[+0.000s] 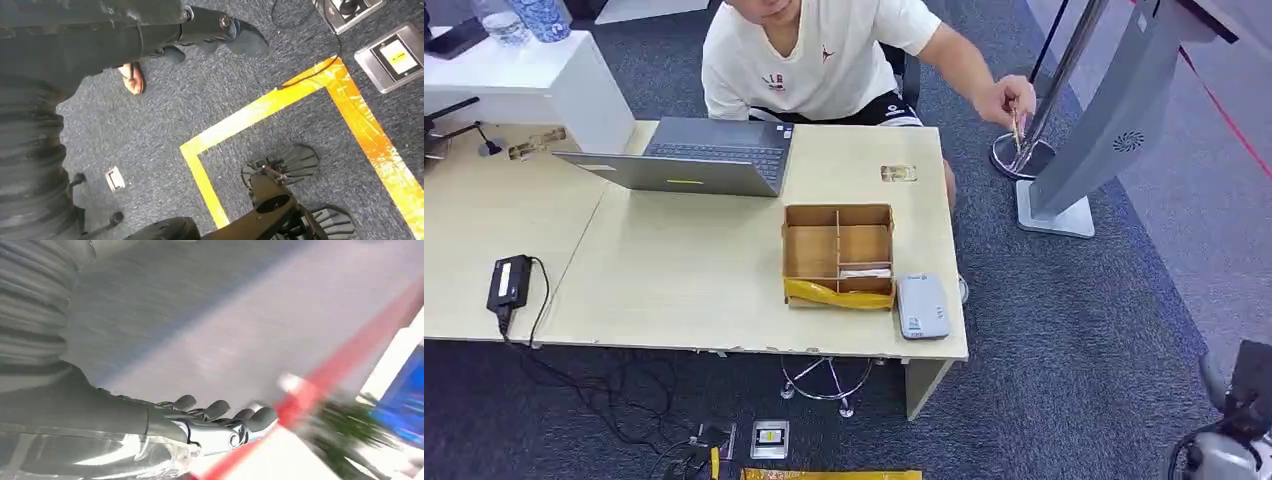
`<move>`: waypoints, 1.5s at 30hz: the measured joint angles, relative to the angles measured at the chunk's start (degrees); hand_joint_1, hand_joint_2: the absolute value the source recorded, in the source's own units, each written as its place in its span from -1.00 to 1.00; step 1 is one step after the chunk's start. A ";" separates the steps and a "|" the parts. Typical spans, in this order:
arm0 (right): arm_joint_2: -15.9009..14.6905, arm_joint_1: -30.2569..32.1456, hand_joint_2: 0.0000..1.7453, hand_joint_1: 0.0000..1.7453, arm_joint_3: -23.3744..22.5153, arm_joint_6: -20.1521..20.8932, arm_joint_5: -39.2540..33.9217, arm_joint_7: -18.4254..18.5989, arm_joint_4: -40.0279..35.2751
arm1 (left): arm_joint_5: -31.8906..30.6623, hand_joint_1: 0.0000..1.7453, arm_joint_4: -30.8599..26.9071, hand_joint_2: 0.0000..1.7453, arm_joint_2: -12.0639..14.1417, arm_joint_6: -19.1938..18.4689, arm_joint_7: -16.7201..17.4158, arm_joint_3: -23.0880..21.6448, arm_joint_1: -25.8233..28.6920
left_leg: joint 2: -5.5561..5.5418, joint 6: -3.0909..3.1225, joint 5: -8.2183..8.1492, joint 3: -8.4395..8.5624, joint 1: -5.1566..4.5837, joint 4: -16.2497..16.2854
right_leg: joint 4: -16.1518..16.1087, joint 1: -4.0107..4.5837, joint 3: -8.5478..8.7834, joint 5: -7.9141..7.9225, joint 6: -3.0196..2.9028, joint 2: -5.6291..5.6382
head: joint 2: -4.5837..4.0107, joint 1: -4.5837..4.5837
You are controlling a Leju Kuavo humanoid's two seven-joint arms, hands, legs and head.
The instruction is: Pass the card to the sensor for recognition and then transmit it.
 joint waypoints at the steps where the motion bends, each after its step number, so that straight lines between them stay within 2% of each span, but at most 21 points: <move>1: -0.37 -0.99 1.00 -1.00 -0.85 0.00 2.73 0.70 -1.97 | -0.02 -1.00 0.00 1.00 0.00 0.02 -0.35 0.00 -0.02 | 0.00 0.00 0.00 -0.01 0.00 0.00 | 0.02 0.00 0.01 0.01 0.01 0.00 | -0.02 0.00; 4: -0.68 -4.02 1.00 -1.00 -2.57 -0.02 12.07 5.13 -10.89 | 0.02 -1.00 0.00 1.00 -0.02 0.02 -0.81 0.02 -0.05 | -0.01 -0.03 0.04 0.01 0.01 0.00 | 0.03 0.01 -0.01 0.01 0.01 0.00 | -0.02 -0.02; 6: -0.37 -5.88 1.00 -1.00 -2.88 0.50 15.68 7.86 -17.47 | 0.63 -1.00 0.00 1.00 -0.02 1.04 -1.22 0.04 -0.07 | -0.10 0.02 0.07 -0.03 0.02 -0.01 | 0.05 0.02 0.04 0.01 0.01 -0.11 | -0.02 0.00; 7: -0.17 -6.79 1.00 -1.00 -2.73 2.02 17.42 9.87 -20.68 | 1.20 -1.00 0.00 1.00 -0.07 2.43 -1.35 0.07 -0.01 | -0.16 0.02 0.08 -0.06 0.03 -0.01 | 0.07 0.03 0.05 0.01 0.01 -0.16 | -0.02 0.00; 9: 0.42 -8.88 1.00 -1.00 -0.82 6.37 23.13 17.49 -25.78 | 1.53 -1.00 0.00 1.00 -0.94 4.94 -1.35 0.11 0.28 | -0.18 0.01 0.08 -0.20 0.02 -0.04 | 0.13 0.03 0.06 0.01 0.01 -0.19 | -0.02 0.02; 11: 2.39 -10.84 1.00 -1.00 3.24 11.97 26.89 23.25 -31.59 | 0.79 -1.00 0.02 1.00 -1.12 3.44 -1.35 0.11 0.24 | -0.06 0.00 0.09 -0.04 0.03 -0.03 | 0.18 0.04 0.00 0.01 0.00 -0.07 | 0.00 0.02; 13: 5.10 -12.31 1.00 -1.00 7.18 16.73 28.93 25.16 -35.01 | 0.28 -1.00 0.00 1.00 -1.14 1.00 -1.35 0.09 -0.43 | -0.12 -0.06 0.15 -0.04 0.07 -0.03 | 0.19 0.09 0.01 0.01 0.00 -0.09 | 0.00 0.02; 15: 7.81 -12.97 1.00 -1.00 11.27 20.64 30.68 25.51 -37.05 | 0.07 -1.00 0.00 1.00 -1.22 0.26 -1.31 0.09 -0.98 | -0.28 -0.08 0.23 -0.06 0.11 -0.03 | 0.20 0.12 0.02 0.01 -0.01 -0.25 | -0.02 0.00; 18: 11.94 -13.12 1.00 -1.00 17.93 24.33 33.65 25.55 -38.99 | -0.09 -1.00 0.00 1.00 -1.25 0.31 -0.79 0.09 -1.53 | -0.42 -0.14 0.28 -0.07 0.14 -0.03 | 0.24 0.15 -0.01 0.00 -0.02 -0.33 | 0.00 0.00; 24: 18.45 -13.95 1.00 -1.00 26.56 25.46 38.02 24.33 -36.94 | -0.57 -1.00 -0.13 1.00 -1.20 0.85 -0.20 0.09 -2.22 | -0.43 -0.15 0.28 -0.12 0.14 -0.03 | 0.25 0.15 -0.09 -0.03 -0.05 -0.32 | 0.00 0.04; 31: 21.36 -16.90 1.00 -1.00 30.63 24.09 41.15 22.97 -31.60 | -0.96 -1.00 -0.11 1.00 -1.16 0.79 -0.15 0.09 -2.20 | -0.42 -0.14 0.27 -0.14 0.09 -0.01 | 0.21 0.10 -0.10 -0.02 -0.04 -0.30 | -0.02 0.04; 38: 22.78 -19.24 1.00 -1.00 32.09 23.06 42.06 22.53 -28.06 | -1.71 -1.00 -0.11 1.00 -0.98 0.61 0.55 0.04 -2.27 | -0.40 -0.15 0.27 -0.13 0.10 -0.01 | 0.21 0.12 -0.14 -0.02 -0.05 -0.25 | 0.00 0.02; 39: 22.97 -19.35 1.00 -0.88 32.20 22.91 42.06 22.53 -27.77 | -1.86 -1.00 -0.11 1.00 -0.96 0.61 0.74 0.04 -2.30 | -0.40 -0.15 0.27 -0.13 0.10 -0.01 | 0.22 0.12 -0.14 -0.02 -0.05 -0.25 | 0.00 0.02; 40: 23.11 -19.49 1.00 -0.32 32.38 22.82 42.06 22.53 -27.47 | -1.95 -1.00 -0.11 1.00 -0.96 0.61 0.85 0.04 -2.31 | -0.40 -0.15 0.27 -0.13 0.10 -0.01 | 0.22 0.12 -0.14 -0.02 -0.05 -0.25 | 0.00 0.00; 41: 23.24 -19.56 1.00 0.88 32.48 22.78 42.06 22.53 -27.16 | -1.97 -1.00 -0.11 1.00 -0.96 0.59 0.85 0.04 -2.31 | -0.40 -0.15 0.27 -0.13 0.11 -0.01 | 0.22 0.13 -0.14 -0.02 -0.05 -0.26 | -0.02 0.02; 42: 23.39 -19.56 1.00 1.00 32.51 22.71 42.04 22.53 -26.99 | -1.99 -1.00 -0.11 1.00 -0.96 0.61 0.85 0.02 -2.31 | -0.40 -0.15 0.27 -0.13 0.11 -0.01 | 0.22 0.13 -0.14 -0.02 -0.05 -0.25 | 0.00 0.02; 45: 23.63 -19.56 1.00 1.00 32.94 22.67 42.02 22.51 -26.62 | -2.01 -1.00 -0.11 1.00 -0.96 0.61 0.85 0.02 -2.30 | -0.40 -0.15 0.27 -0.13 0.11 -0.01 | 0.22 0.13 -0.14 -0.02 -0.05 -0.24 | -0.02 0.02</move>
